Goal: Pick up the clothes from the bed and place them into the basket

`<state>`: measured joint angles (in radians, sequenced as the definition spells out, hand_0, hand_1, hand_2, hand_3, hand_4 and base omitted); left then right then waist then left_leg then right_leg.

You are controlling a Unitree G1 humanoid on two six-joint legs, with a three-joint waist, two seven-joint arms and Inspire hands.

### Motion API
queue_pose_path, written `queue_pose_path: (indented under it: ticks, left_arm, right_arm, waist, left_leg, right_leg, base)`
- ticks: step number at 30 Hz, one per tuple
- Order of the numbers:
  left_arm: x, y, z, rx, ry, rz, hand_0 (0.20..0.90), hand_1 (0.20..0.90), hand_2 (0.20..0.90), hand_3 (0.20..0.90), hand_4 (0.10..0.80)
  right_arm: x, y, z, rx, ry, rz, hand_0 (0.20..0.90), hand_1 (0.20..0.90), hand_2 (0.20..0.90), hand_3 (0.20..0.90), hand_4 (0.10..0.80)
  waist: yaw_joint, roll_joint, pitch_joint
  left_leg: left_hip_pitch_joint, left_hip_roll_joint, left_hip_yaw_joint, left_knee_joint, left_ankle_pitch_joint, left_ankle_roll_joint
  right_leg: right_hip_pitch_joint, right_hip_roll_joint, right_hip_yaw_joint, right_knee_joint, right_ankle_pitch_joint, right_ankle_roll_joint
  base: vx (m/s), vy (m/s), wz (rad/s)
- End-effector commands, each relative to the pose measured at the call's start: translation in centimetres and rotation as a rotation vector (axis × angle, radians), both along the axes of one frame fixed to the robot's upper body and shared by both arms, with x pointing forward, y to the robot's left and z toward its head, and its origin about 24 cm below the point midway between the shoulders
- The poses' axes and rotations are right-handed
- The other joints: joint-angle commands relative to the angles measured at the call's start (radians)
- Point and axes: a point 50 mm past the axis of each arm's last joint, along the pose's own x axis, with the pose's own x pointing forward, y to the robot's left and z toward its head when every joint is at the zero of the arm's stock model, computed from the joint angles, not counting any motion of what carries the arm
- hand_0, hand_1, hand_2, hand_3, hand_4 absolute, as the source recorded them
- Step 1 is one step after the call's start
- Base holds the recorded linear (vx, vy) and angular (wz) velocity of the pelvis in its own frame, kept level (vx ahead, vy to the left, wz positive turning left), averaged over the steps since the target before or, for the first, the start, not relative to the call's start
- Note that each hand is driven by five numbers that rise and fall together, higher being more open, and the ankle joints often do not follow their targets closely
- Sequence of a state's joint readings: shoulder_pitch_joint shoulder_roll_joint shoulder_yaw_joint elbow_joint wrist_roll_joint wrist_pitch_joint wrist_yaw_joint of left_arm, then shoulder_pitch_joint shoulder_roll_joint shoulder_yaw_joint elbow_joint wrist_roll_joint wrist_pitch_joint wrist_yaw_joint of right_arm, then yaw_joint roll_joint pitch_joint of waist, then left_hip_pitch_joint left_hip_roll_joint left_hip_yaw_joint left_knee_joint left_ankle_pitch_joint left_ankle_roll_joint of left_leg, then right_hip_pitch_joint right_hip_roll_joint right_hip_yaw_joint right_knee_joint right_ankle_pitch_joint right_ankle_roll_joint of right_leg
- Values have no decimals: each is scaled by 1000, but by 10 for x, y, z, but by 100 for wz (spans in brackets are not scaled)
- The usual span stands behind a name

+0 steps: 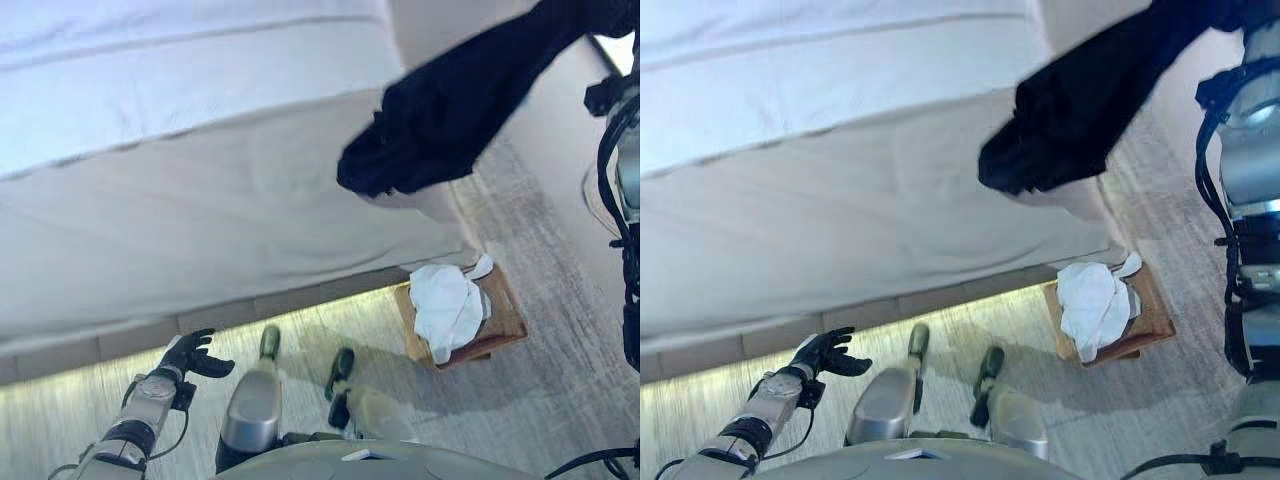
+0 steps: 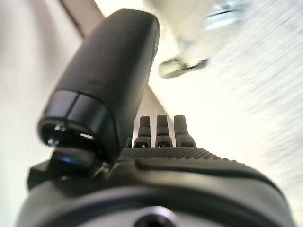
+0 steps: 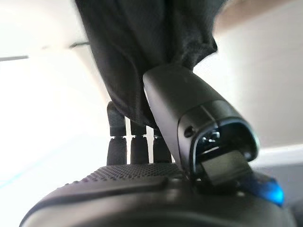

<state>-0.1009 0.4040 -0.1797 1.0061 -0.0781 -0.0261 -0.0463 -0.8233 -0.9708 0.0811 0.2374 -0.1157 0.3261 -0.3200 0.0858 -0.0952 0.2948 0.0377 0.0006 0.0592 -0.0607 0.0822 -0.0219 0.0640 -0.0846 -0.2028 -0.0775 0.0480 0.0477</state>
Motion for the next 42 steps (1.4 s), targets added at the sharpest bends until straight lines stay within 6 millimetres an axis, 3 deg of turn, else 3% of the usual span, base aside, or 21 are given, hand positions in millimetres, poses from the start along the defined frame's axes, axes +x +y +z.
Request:
queue_pose_path:
  ticks: [1, 8, 12, 18, 22, 23, 24, 31, 36, 37, 38, 39, 42]
  left_arm:
    - [-27, -2, -16, 40, 122, -69, 900, 900, 900, 900, 800]
    - [-28, -8, -20, 33, 162, -85, 900, 900, 900, 900, 800]
    - [-34, -13, -23, 19, 186, -121, 900, 900, 900, 900, 800]
    - [-27, -16, -21, 16, 167, -147, 900, 900, 900, 900, 800]
    - [26, -26, 2, 14, -13, -151, 900, 900, 900, 900, 800]
    - [29, -27, 4, 14, -26, -149, 900, 900, 900, 900, 800]
    - [48, -30, 16, 10, -98, -140, 900, 900, 900, 900, 800]
    - [81, -32, 47, -31, -269, -118, 900, 900, 900, 900, 800]
    - [96, -36, 64, -49, -357, -134, 900, 900, 900, 900, 800]
    - [96, -37, 65, -53, -362, -134, 900, 900, 900, 900, 800]
    - [97, -39, 65, -65, -374, -133, 900, 900, 900, 900, 800]
    - [95, -41, 64, -70, -372, -135, 900, 900, 900, 900, 800]
    - [94, -45, 64, -96, -393, -139, 900, 900, 900, 900, 800]
  right_arm:
    - [-35, -9, 40, -137, -211, -67, 300, 300, 300, 200, 100]
    - [-32, -25, 5, -103, -76, -60, 300, 300, 300, 200, 100]
    - [-21, -34, -39, -82, 130, -68, 300, 300, 300, 200, 100]
    - [-14, -46, -80, -55, 296, -135, 300, 300, 300, 200, 100]
    - [2, -40, -57, -61, 199, -159, 300, 300, 300, 200, 100]
    - [4, -39, -55, -63, 190, -159, 300, 300, 300, 200, 100]
    - [9, -34, -46, -66, 135, -159, 300, 300, 300, 200, 100]
    - [22, -17, -24, -89, 85, -185, 300, 300, 300, 200, 100]
    - [33, -10, -21, -69, 102, -222, 300, 300, 300, 200, 100]
    - [34, -10, -21, -61, 106, -229, 361, 361, 361, 271, 171]
    - [36, -10, -22, -54, 112, -256, 806, 806, 806, 790, 690]
    - [36, -11, -23, -50, 120, -269, 900, 900, 900, 900, 800]
    - [38, -16, -24, -27, 136, -313, 900, 900, 900, 900, 800]
  waist:
    - [-54, 26, -219]
    - [-115, 45, -241]
    - [-132, 55, -238]
    - [-131, 73, -192]
    - [-137, 99, -29]
    - [-139, 101, -18]
    - [-146, 117, 50]
    - [-151, 187, 167]
    - [-132, 248, 225]
    - [-128, 256, 225]
    - [-121, 276, 225]
    - [-119, 284, 225]
    - [-108, 316, 225]
  left_leg:
    - [16, 40, 43, -22, -68, -9]
    - [58, 50, 94, -24, -89, -14]
    - [77, 54, 110, -23, -94, -12]
    - [38, 53, 119, 69, -117, -11]
    - [-177, 56, 100, 292, -172, -3]
    - [-190, 57, 99, 303, -174, -2]
    - [-273, 58, 93, 355, -177, 6]
    - [-507, 17, 39, 439, -144, 26]
    - [-606, -9, 39, 403, -88, 27]
    - [-618, -13, 40, 398, -83, 27]
    - [-645, -20, 35, 390, -72, 26]
    - [-635, -24, 28, 390, -94, 19]
    - [-659, -30, 25, 356, -71, 14]
  right_leg:
    - [16, 41, 29, 91, -95, -4]
    - [24, 45, 59, 61, -75, -5]
    - [32, 46, 67, 46, -67, -6]
    - [-11, 33, 62, 99, -81, -19]
    - [-200, 3, 68, 260, -120, -46]
    - [-214, 2, 68, 270, -122, -47]
    - [-306, 2, 84, 327, -124, -55]
    - [-571, 21, 141, 462, -124, -63]
    - [-692, 11, 118, 498, -120, -56]
    - [-708, 7, 115, 503, -120, -54]
    - [-743, 1, 115, 514, -122, -52]
    - [-739, 0, 122, 527, -153, -45]
    - [-775, -5, 123, 529, -155, -44]
  base:
    - [-55, -94, -39]
    - [-60, -67, -33]
    - [-41, -95, -20]
    - [-43, -98, -12]
    - [-409, -48, -15]
    - [-426, -50, -16]
    - [-284, -47, -10]
    - [-176, -16, -7]
    - [-56, -16, 2]
    - [18, 32, -4]
    - [111, 44, -4]
    - [117, 50, -3]
    - [59, 42, 5]
